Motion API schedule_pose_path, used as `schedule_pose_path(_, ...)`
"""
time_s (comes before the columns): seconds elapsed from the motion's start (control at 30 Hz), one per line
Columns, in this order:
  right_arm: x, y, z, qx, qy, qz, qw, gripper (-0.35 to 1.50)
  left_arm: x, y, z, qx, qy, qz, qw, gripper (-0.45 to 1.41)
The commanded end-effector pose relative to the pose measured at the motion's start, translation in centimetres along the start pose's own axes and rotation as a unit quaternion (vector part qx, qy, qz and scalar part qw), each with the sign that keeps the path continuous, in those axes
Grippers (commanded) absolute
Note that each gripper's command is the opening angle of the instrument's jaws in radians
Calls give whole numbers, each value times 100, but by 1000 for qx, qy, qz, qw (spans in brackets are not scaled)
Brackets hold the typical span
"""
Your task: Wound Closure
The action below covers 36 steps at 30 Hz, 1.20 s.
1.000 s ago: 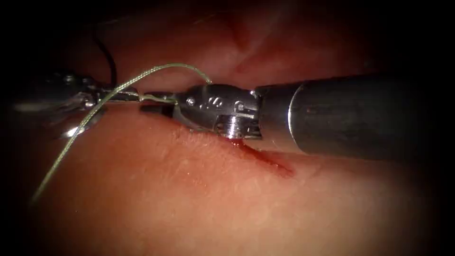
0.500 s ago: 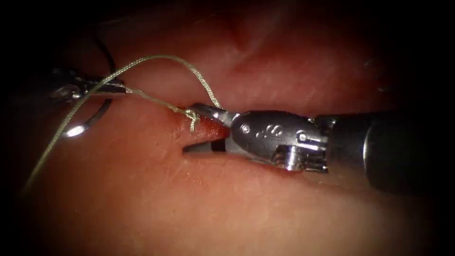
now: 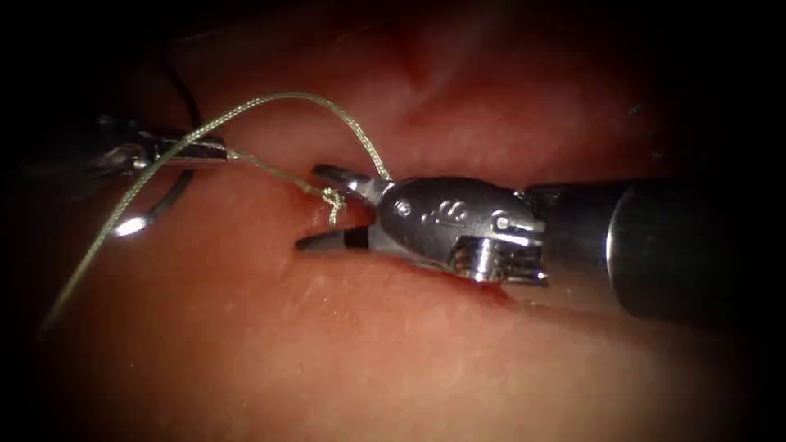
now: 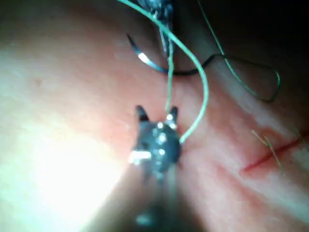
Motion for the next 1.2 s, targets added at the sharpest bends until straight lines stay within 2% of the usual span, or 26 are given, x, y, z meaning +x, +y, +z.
schedule_pose_path(0.03, 2, 1, 18, 0, 2, -2, 1000, 148, 2, -4, 7, -2, 0, 3, 1000, -45)
schedule_pose_path(0.43, 5, 16, 41, -11, 0, 0, 1000, 148, 31, -13, 3, -3, 1, 9, 1000, -45)
schedule_pose_path(0.8, 7, 27, 72, -16, 0, 0, 1000, 148, 29, -6, 9, -4, 2, 10, 1000, -45)
schedule_pose_path(1.0, 9, 26, 77, -15, 1, 0, 1000, 148, 30, -4, 10, -4, 1, 9, 1000, -45)
schedule_pose_path(1.07, 9, 24, 77, -14, 1, 0, 1000, 143, 30, -4, 10, -3, 1, 9, 1000, -45)
schedule_pose_path(1.1, 9, 21, 76, -12, 2, -1, 1000, 131, 30, -4, 10, -3, 1, 9, 1000, -45)
schedule_pose_path(1.13, 9, 19, 76, -3, 5, -5, 1000, 103, 30, -4, 10, -3, 1, 9, 1000, -45)
schedule_pose_path(1.17, 8, 17, 75, 28, 17, -12, 999, 2, 30, -4, 10, -3, 1, 9, 1000, -45)
schedule_pose_path(1.2, 8, 17, 75, 28, 17, -12, 999, 2, 30, -4, 10, -3, 1, 9, 1000, -45)
